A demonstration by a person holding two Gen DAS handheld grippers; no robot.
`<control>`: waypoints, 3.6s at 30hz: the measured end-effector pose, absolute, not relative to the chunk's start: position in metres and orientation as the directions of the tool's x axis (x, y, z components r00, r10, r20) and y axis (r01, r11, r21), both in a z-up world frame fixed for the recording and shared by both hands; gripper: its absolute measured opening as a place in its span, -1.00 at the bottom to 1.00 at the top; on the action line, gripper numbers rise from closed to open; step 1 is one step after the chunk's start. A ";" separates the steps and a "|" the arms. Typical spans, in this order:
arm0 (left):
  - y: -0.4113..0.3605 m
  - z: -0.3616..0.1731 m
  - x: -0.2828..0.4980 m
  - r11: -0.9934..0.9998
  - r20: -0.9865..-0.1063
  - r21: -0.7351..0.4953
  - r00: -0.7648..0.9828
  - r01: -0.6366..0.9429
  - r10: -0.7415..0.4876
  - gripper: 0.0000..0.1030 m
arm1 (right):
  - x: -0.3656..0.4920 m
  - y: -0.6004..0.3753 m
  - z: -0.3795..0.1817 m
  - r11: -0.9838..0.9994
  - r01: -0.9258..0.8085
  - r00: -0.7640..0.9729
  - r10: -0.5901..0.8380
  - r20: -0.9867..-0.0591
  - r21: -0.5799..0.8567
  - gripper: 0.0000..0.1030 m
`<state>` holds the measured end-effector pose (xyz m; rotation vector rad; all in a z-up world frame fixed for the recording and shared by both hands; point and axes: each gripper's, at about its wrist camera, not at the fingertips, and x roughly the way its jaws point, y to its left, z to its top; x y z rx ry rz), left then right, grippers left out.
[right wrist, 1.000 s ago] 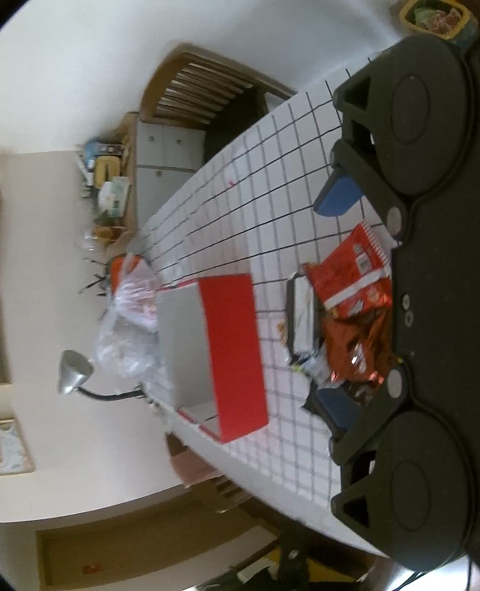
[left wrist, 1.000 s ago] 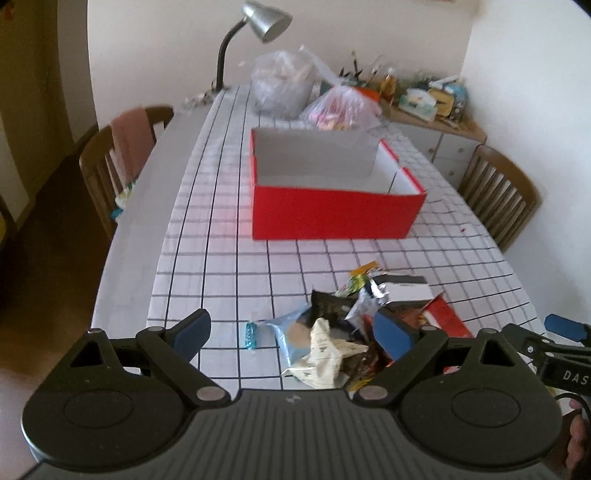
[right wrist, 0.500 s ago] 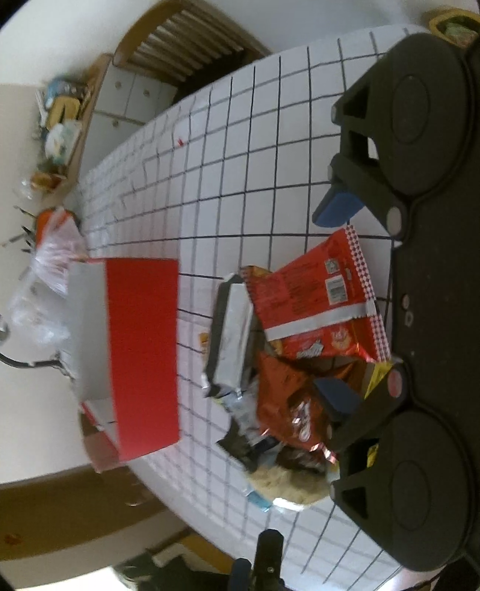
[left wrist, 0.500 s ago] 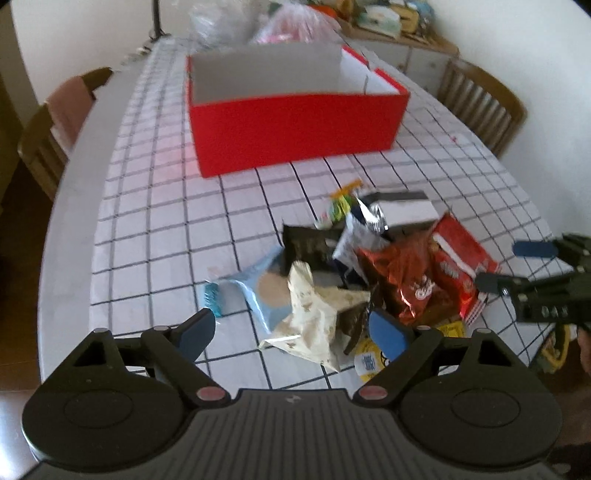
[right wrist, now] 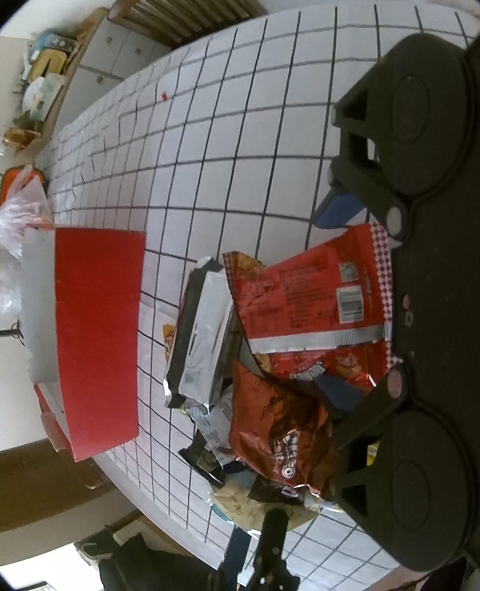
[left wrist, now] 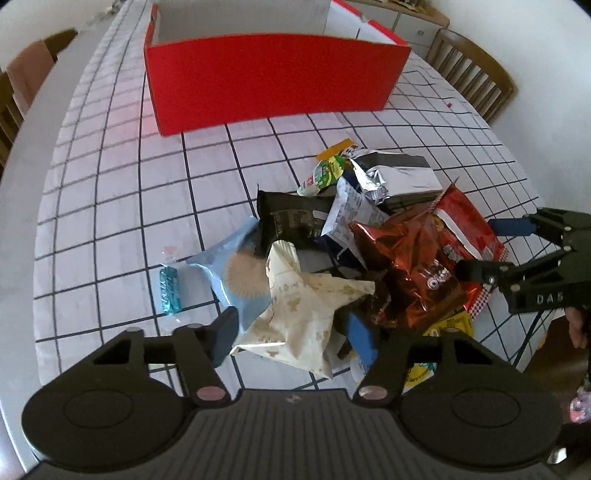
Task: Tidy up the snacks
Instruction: 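Grasp the cream crumpled bag with the left tool while the right tool grasps the red chip bag, then lift and carry both held bags over the red box, then open both tools to drop the bags into the red box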
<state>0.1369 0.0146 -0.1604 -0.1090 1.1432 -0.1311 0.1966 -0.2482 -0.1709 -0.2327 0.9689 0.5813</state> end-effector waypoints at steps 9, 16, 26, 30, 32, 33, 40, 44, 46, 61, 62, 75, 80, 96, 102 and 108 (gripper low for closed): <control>0.015 -0.171 0.148 0.982 -0.907 -0.186 0.377 0.034 -0.185 -0.02 | 0.201 -0.236 -0.180 0.804 -0.591 0.405 0.355 -0.842 0.055 0.68; 0.017 -0.172 0.149 0.979 -0.908 -0.205 0.375 -0.005 -0.188 -0.27 | 0.200 -0.237 -0.182 0.816 -0.575 0.406 0.355 -0.842 0.067 0.58; 0.018 -0.165 0.144 0.975 -0.907 -0.213 0.385 -0.069 -0.171 -0.41 | 0.196 -0.244 -0.177 0.848 -0.519 0.417 0.358 -0.835 0.104 0.42; 0.022 -0.158 0.140 0.972 -0.901 -0.218 0.401 -0.081 -0.168 -0.41 | 0.191 -0.250 -0.171 0.868 -0.486 0.438 0.345 -0.831 0.104 0.42; 0.023 -0.155 0.138 0.972 -0.900 -0.216 0.405 -0.092 -0.162 -0.41 | 0.188 -0.254 -0.166 0.878 -0.465 0.451 0.342 -0.824 0.110 0.42; 0.023 -0.152 0.136 0.972 -0.898 -0.217 0.411 -0.094 -0.160 -0.41 | 0.186 -0.255 -0.163 0.884 -0.454 0.457 0.340 -0.822 0.113 0.42; 0.024 -0.124 0.128 0.971 -0.877 -0.212 0.459 -0.110 -0.139 -0.41 | 0.176 -0.257 -0.128 0.894 -0.430 0.519 0.361 -0.775 0.129 0.41; 0.022 -0.099 0.131 0.973 -0.852 -0.205 0.509 -0.111 -0.121 -0.41 | 0.176 -0.254 -0.104 0.893 -0.428 0.552 0.380 -0.742 0.139 0.41; 0.021 -0.087 0.133 0.973 -0.839 -0.204 0.531 -0.110 -0.116 -0.41 | 0.178 -0.251 -0.091 0.889 -0.434 0.565 0.394 -0.725 0.145 0.41; 0.021 -0.029 0.181 0.986 -0.765 -0.122 0.644 -0.114 -0.020 -0.41 | 0.228 -0.209 -0.029 0.856 -0.506 0.620 0.446 -0.646 0.105 0.41; 0.022 -0.027 0.187 0.986 -0.763 -0.116 0.647 -0.118 -0.013 -0.40 | 0.231 -0.206 -0.027 0.854 -0.510 0.623 0.447 -0.642 0.099 0.41; 0.041 -0.020 0.270 0.981 -0.766 -0.062 0.639 -0.183 0.071 -0.40 | 0.305 -0.170 -0.021 0.845 -0.528 0.619 0.451 -0.643 0.085 0.41; 0.046 -0.021 0.304 0.979 -0.774 -0.039 0.625 -0.198 0.095 -0.40 | 0.338 -0.160 -0.026 0.843 -0.532 0.609 0.444 -0.657 0.077 0.41; 0.068 -0.083 0.396 0.964 -0.879 0.050 0.447 -0.261 0.166 -0.40 | 0.423 -0.115 -0.087 0.821 -0.566 0.492 0.408 -0.769 0.074 0.41; 0.069 -0.112 0.410 0.964 -0.911 0.083 0.373 -0.253 0.176 -0.40 | 0.428 -0.094 -0.113 0.786 -0.615 0.425 0.400 -0.812 0.065 0.41; 0.064 -0.134 0.416 0.965 -0.930 0.102 0.321 -0.243 0.179 -0.39 | 0.430 -0.085 -0.130 0.766 -0.640 0.382 0.392 -0.837 0.067 0.41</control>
